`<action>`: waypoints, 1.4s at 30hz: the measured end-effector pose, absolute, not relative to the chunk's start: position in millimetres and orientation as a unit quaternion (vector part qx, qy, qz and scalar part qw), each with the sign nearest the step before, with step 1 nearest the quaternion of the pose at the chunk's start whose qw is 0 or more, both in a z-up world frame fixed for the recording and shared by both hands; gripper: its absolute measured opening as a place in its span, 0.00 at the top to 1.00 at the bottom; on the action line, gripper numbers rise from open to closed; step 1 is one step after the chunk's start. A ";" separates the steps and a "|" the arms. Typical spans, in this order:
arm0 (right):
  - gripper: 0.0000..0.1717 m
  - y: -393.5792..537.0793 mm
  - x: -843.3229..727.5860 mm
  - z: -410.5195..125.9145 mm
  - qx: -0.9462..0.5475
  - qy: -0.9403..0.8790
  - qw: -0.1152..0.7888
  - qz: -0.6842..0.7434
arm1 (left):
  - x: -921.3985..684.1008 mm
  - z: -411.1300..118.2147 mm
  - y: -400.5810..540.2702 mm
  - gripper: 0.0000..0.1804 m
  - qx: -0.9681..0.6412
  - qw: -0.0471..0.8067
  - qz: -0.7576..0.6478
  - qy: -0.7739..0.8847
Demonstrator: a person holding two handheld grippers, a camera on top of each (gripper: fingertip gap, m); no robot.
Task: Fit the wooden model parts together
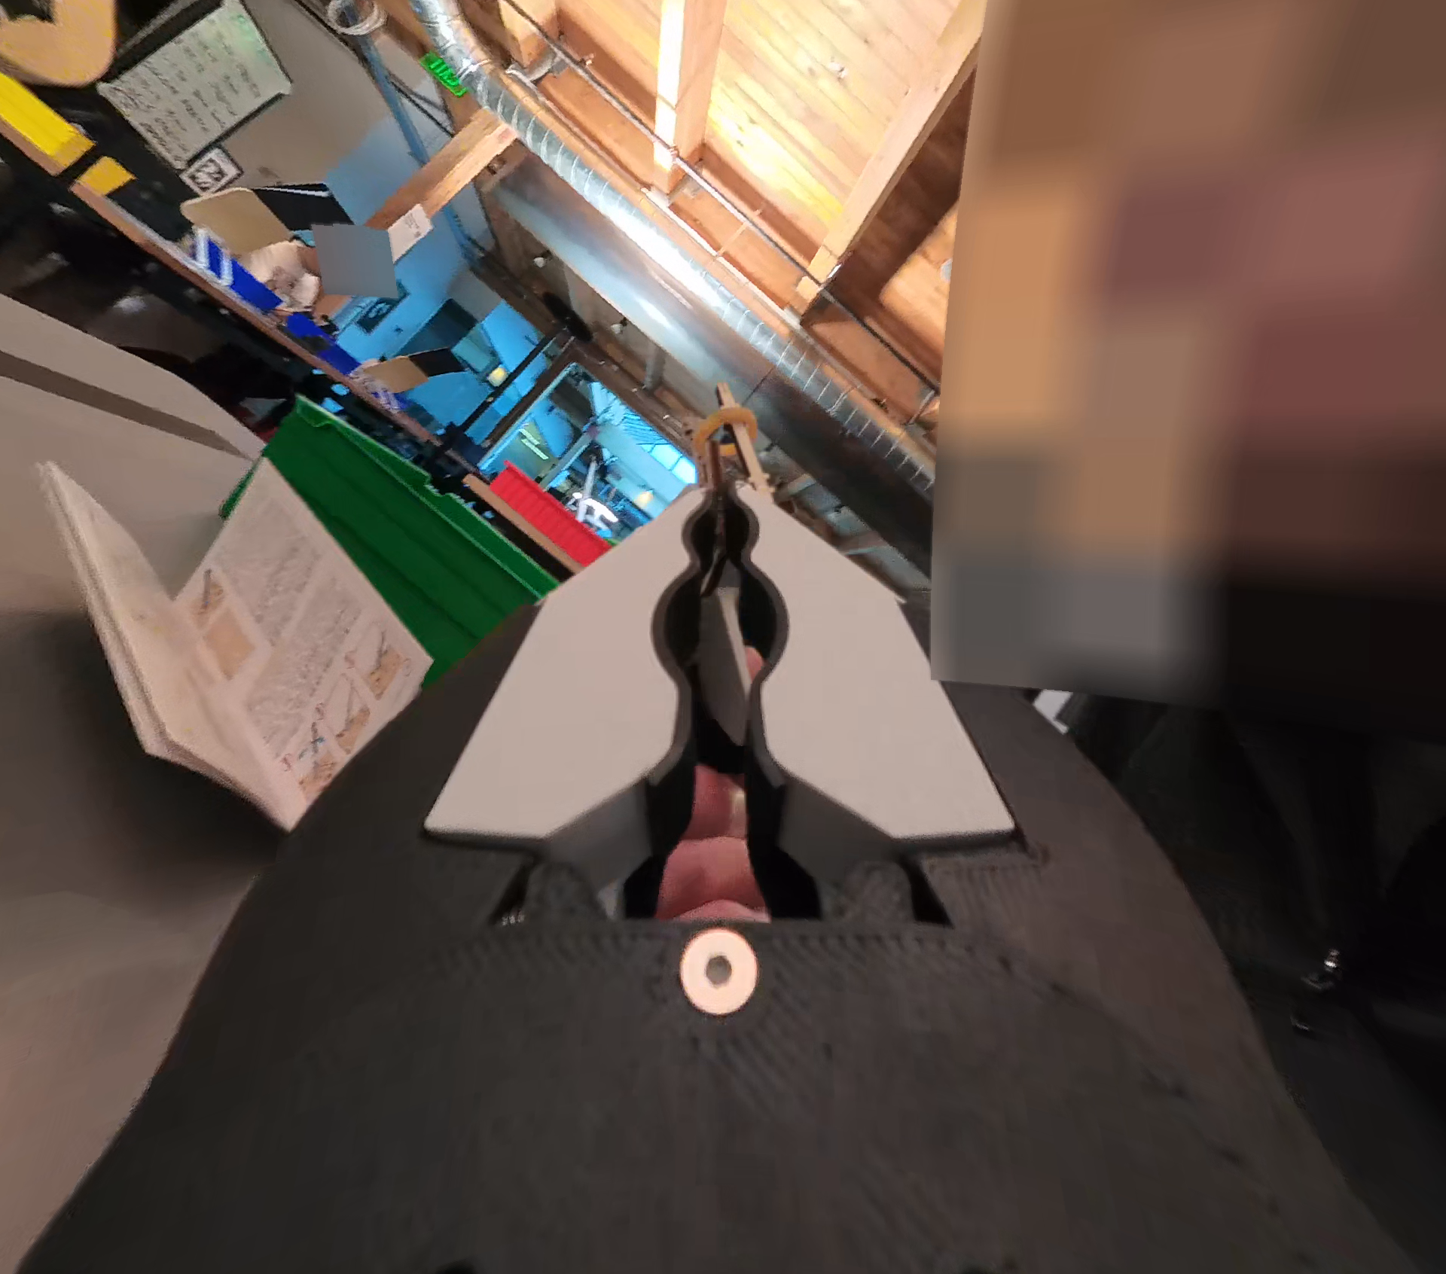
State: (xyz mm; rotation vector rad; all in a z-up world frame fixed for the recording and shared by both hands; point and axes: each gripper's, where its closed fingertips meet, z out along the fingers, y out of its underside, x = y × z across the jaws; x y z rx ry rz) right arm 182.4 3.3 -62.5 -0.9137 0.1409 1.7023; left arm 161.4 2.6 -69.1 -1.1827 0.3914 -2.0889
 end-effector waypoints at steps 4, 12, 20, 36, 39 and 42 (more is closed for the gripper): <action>1.00 6.8 186.3 -66.0 -0.396 0.068 0.569 0.717 | 160.6 -73.9 7.2 0.98 -0.475 0.359 -0.786 0.165; 1.00 9.2 186.5 -71.2 -0.404 0.064 0.571 0.712 | 159.3 -80.6 12.7 0.84 -0.490 0.348 -0.780 0.173; 1.00 7.6 186.8 -70.6 -0.418 0.038 0.584 0.694 | 173.9 -86.6 0.6 0.77 -0.537 0.342 -0.719 0.280; 1.00 6.7 186.5 -67.1 -0.417 0.033 0.595 0.686 | 178.1 -76.5 4.0 0.91 -0.530 0.366 -0.712 0.279; 1.00 7.5 186.2 -66.9 -0.417 0.037 0.594 0.687 | 177.3 -74.2 6.2 0.91 -0.528 0.374 -0.715 0.264; 1.00 6.6 186.6 -67.8 -0.414 0.040 0.593 0.690 | 178.0 -73.7 6.0 0.91 -0.524 0.356 -0.732 0.249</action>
